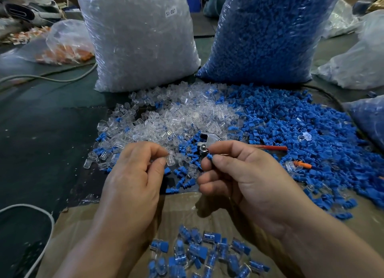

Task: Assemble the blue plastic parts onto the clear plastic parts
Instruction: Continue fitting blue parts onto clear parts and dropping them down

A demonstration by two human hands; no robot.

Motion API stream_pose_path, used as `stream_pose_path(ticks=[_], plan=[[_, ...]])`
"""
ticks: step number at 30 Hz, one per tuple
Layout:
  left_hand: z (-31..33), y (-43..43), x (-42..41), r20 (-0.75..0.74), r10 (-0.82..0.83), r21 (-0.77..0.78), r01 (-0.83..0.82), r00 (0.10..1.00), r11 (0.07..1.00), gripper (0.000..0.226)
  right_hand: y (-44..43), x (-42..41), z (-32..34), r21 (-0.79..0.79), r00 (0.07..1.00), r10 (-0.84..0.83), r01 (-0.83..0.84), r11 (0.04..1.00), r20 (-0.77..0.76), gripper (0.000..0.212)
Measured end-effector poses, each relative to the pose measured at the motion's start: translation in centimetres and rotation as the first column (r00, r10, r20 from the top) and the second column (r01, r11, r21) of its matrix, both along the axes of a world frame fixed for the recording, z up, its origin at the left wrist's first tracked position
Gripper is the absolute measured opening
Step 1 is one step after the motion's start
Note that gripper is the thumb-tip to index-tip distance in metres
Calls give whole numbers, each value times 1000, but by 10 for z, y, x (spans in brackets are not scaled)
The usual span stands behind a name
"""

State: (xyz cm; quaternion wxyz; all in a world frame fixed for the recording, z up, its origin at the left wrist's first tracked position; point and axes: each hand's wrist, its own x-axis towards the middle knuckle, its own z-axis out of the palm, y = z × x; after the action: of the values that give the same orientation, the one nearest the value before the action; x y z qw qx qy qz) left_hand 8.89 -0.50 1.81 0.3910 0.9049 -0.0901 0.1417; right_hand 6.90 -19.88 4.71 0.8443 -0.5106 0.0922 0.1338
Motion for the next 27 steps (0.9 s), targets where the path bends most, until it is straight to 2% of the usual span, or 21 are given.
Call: stream_pose_path(ticks=[3, 7, 10, 12, 16, 18, 22, 27], plan=[[0, 0, -2, -49, -13, -87, 9, 999, 996, 9, 1, -1, -1, -90, 999, 16, -13, 996, 38, 11], [2, -6, -6, -161, -83, -365, 19, 983, 931, 25, 3, -4, -2, -303, 990, 60, -19, 953, 126, 18], [5, -8, -7, -185, -104, -486, 0, 977, 874, 15, 5, -6, -1, -409, 979, 85, -1, 913, 186, 23], [5, -7, -7, -188, -105, -492, -1, 976, 870, 6, 8, -7, -2, -428, 972, 99, 2, 904, 214, 27], [3, -5, -7, -158, -77, -463, -6, 984, 886, 18, 11, -11, -5, -513, 940, 148, 34, 858, 309, 26], [4, -6, -8, -141, -109, -459, 33, 984, 888, 25, 12, -14, -7, -645, 902, 207, 97, 758, 378, 23], [4, -8, -11, -154, -186, -444, 100, 970, 890, 34, 13, -16, -7, -830, 812, 322, 316, 459, 487, 16], [5, -13, -14, -190, -209, -366, 128, 959, 922, 30, 13, -14, -7, -870, 773, 410, 371, 326, 484, 13]])
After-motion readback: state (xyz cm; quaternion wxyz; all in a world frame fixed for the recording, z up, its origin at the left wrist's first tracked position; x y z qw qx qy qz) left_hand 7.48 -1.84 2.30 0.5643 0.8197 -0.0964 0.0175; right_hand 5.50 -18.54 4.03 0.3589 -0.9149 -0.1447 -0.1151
